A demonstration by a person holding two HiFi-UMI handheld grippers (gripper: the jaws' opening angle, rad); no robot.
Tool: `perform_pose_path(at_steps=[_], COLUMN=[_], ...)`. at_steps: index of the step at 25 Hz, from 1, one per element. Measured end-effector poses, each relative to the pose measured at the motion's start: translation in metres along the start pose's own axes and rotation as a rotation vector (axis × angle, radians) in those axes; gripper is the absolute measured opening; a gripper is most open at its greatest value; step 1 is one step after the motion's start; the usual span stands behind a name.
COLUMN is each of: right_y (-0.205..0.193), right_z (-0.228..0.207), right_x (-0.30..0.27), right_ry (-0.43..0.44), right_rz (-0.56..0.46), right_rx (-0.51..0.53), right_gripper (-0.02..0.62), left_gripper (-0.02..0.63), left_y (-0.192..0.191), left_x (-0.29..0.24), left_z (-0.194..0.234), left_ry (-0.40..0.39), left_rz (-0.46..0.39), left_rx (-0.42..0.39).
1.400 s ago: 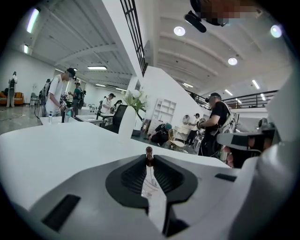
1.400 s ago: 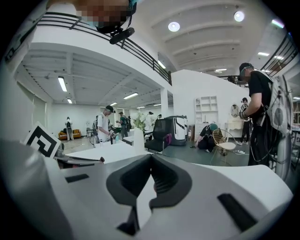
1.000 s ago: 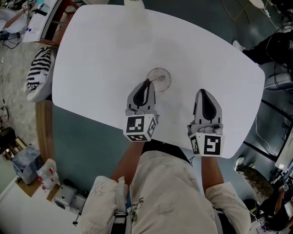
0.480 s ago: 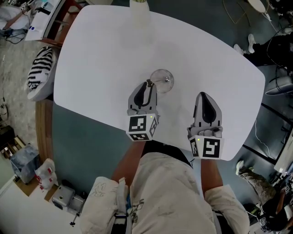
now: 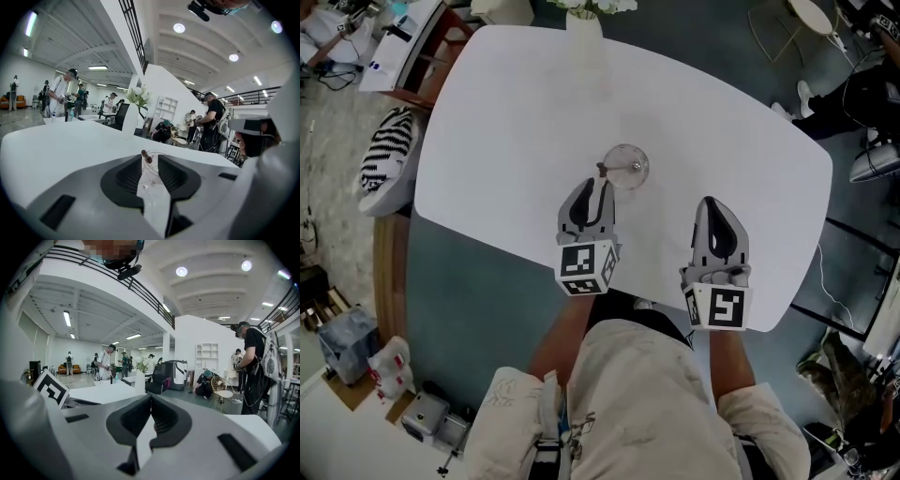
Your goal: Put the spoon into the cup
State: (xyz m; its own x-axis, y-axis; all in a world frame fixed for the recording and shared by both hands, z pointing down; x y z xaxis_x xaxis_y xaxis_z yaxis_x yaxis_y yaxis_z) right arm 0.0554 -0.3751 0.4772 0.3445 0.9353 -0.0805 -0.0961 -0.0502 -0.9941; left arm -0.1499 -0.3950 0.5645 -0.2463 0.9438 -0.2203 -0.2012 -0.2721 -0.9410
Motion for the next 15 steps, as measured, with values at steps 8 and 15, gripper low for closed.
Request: perform_pose_path(at_steps=[8,15], right_y=[0.012,0.019], right_z=[0.001,-0.004], right_x=[0.062,0.122], right_ry=[-0.018,-0.018], right_rz=[-0.028,-0.079], right_rx=[-0.008,-0.016], right_gripper=[-0.012,-0.012], left_gripper=[0.104,0.104], left_y=[-0.001,-0.006], left_x=[0.064,0.124], left_z=[-0.026,-0.053], left_ry=[0.009,0.026], left_rz=[-0.007,-0.036], left_rx=[-0.028,-0.072])
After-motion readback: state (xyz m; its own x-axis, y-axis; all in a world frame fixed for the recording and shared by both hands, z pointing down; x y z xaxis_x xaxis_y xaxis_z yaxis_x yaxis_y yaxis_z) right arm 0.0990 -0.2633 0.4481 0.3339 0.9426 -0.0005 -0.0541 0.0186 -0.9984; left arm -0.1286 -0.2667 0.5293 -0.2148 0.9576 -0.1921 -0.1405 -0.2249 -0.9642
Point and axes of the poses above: the fingertips, and each gripper's own axes: x backward along the fingers, z to its left, y out of its top, the point moved 6 cm from there along x, backward along the fingers, and after that the axes turned 10 degrees about -z, right-handed, at the moved point
